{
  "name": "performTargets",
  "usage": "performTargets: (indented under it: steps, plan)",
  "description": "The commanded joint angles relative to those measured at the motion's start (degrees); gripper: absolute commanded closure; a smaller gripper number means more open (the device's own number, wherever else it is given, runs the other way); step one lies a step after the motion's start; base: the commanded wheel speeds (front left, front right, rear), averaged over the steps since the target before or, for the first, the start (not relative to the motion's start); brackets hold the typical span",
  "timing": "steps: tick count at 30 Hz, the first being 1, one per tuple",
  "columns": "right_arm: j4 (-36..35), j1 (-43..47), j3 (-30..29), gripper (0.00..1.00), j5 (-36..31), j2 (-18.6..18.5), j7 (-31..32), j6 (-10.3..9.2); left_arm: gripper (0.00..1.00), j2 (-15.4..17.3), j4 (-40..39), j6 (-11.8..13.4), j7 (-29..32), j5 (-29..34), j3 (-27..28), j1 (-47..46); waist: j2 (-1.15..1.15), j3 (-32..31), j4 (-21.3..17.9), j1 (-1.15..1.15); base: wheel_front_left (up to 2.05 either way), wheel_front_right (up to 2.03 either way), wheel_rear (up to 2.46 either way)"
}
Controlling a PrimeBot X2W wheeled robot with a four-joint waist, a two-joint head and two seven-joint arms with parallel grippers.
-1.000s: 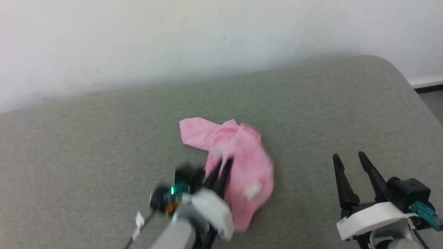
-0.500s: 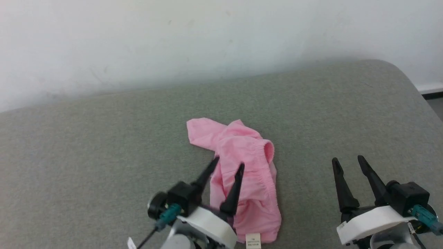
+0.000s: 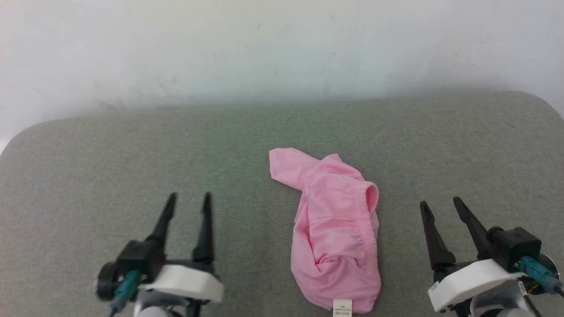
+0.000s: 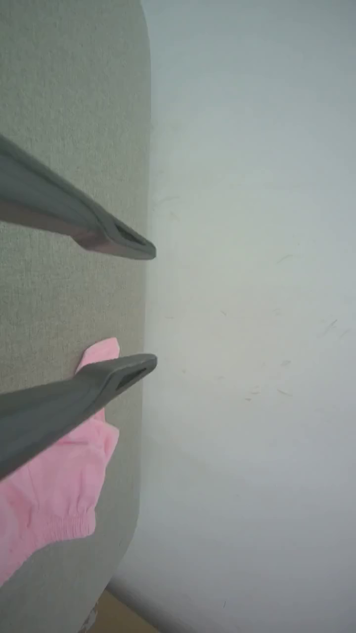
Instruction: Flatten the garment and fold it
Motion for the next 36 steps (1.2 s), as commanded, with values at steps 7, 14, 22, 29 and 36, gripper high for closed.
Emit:
performTargets:
  steps: [7,14,22,29,36]
  plan:
    - [-0.55,1.37,0.09,0.00,-0.48,0.10,4.08,-0.05,0.00,3.62,1.73,1.38,-0.27,2.11,6.43,5.08,0.00,-0.35,2.65,0.00,0.00,0.00,0.00]
    - [3.52,1.81,4.78,0.00,1.97,-1.87,18.80,-0.05,0.00,3.53,1.60,0.98,-0.27,2.38,7.51,5.81,0.00,0.40,5.00,0.00,0.00,0.00,0.00]
    - [8.47,-2.11,12.82,0.00,9.22,-7.11,26.51,-0.05,0.00,1.63,2.33,-0.34,-0.27,1.79,7.06,4.76,0.00,1.81,6.97,0.00,0.00,0.00,0.00]
    - [9.33,-4.44,16.89,1.00,12.86,-9.42,25.12,-0.05,0.00,0.88,3.04,-0.92,-0.27,1.69,7.62,4.74,0.00,1.70,6.94,0.00,0.00,0.00,0.00]
    - [3.77,-6.99,10.91,1.00,9.53,-10.46,16.86,-0.05,0.00,0.26,2.97,-1.26,-0.27,2.06,8.54,5.42,0.00,1.08,4.90,0.00,0.00,0.00,0.00]
